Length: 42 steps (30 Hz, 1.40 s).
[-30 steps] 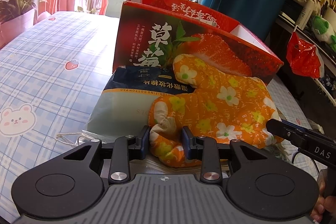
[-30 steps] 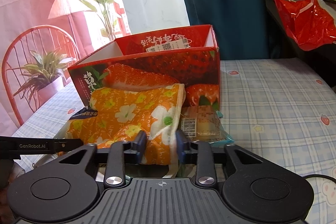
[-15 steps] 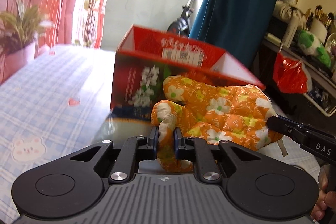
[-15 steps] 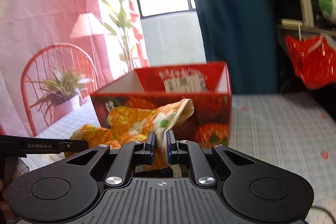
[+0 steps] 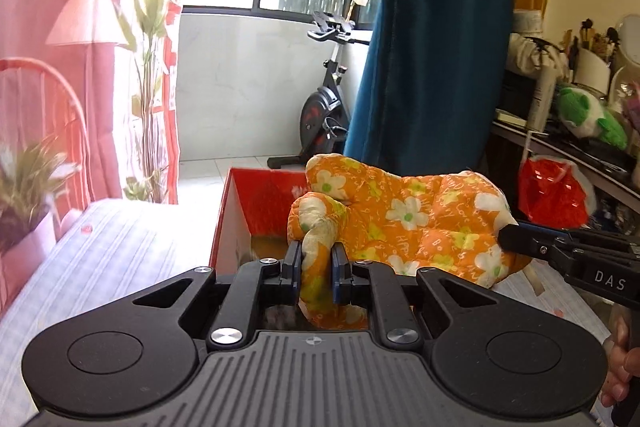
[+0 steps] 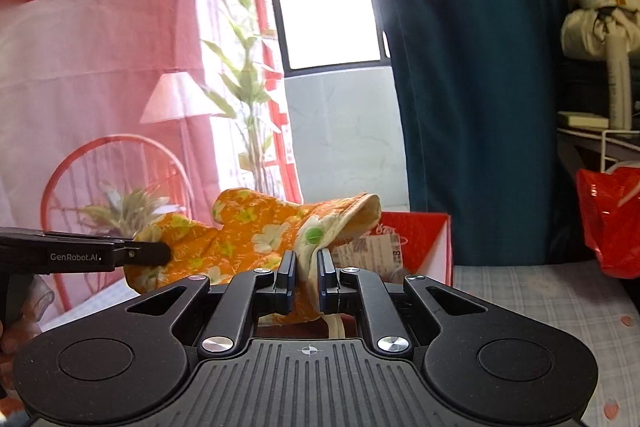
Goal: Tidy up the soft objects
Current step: 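Lift the orange floral cloth with both grippers into the red box, open, then close both grippers on the clear plastic bread package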
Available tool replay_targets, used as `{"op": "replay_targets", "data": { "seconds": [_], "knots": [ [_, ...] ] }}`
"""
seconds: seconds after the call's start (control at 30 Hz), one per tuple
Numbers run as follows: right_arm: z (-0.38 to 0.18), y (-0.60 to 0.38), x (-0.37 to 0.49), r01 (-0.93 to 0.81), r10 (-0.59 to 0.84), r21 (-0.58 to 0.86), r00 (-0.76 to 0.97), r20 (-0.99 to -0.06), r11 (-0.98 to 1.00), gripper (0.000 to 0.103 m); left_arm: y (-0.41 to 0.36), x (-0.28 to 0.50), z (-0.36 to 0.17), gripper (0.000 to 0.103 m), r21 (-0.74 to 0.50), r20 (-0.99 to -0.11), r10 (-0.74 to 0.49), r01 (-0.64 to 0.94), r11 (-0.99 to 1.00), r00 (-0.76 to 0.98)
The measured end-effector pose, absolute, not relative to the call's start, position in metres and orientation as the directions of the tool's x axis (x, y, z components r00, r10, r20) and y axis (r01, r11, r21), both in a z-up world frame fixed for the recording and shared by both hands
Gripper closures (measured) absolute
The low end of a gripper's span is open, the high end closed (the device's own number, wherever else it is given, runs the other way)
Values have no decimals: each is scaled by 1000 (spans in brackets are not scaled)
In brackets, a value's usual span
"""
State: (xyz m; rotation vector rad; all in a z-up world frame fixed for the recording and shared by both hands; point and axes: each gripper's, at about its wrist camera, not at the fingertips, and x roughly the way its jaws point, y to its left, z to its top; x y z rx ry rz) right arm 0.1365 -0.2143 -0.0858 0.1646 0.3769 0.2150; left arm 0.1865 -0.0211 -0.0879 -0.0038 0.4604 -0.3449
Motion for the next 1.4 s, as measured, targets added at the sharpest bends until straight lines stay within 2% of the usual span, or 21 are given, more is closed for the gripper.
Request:
{"op": "replay_targets", "data": {
  "seconds": [0.3, 0.5, 0.63, 0.73, 0.77, 0.8, 0.83, 0.87, 0.9, 1.4],
  "knots": [
    [-108, -209, 224, -93, 190, 225, 869, -457, 970, 93, -34, 280, -101, 88, -123, -553, -276, 250, 960, 786],
    [-132, -201, 264, -36, 155, 217, 812, -563, 975, 93, -47, 301, -115, 88, -76, -615, -240, 247, 966, 751],
    [-144, -200, 275, -7, 143, 224, 789, -597, 975, 93, -54, 308, -129, 87, -46, -642, -231, 265, 963, 731],
    [-152, -198, 279, 4, 141, 226, 773, -619, 974, 91, -56, 309, -135, 84, -19, -646, -216, 268, 963, 732],
    [-153, -197, 278, 2, 137, 216, 767, -627, 976, 88, -54, 309, -136, 79, -22, -648, -215, 264, 964, 730],
    [-154, -198, 276, 0, 133, 206, 763, -633, 979, 82, -52, 308, -136, 69, -33, -649, -220, 262, 964, 728],
    [-155, -197, 275, -1, 129, 197, 761, -636, 980, 75, -50, 306, -136, 63, -46, -647, -226, 259, 965, 728],
    [-153, -197, 270, -6, 130, 194, 764, -633, 981, 73, -46, 303, -135, 56, -57, -641, -231, 256, 965, 732],
    [-152, -196, 266, -17, 136, 191, 765, -629, 981, 73, -44, 299, -134, 54, -62, -638, -235, 256, 965, 734],
    [-120, -193, 190, -153, 198, 126, 767, -610, 980, 73, -41, 230, -103, 54, -95, -602, -316, 327, 940, 733]
  ]
}}
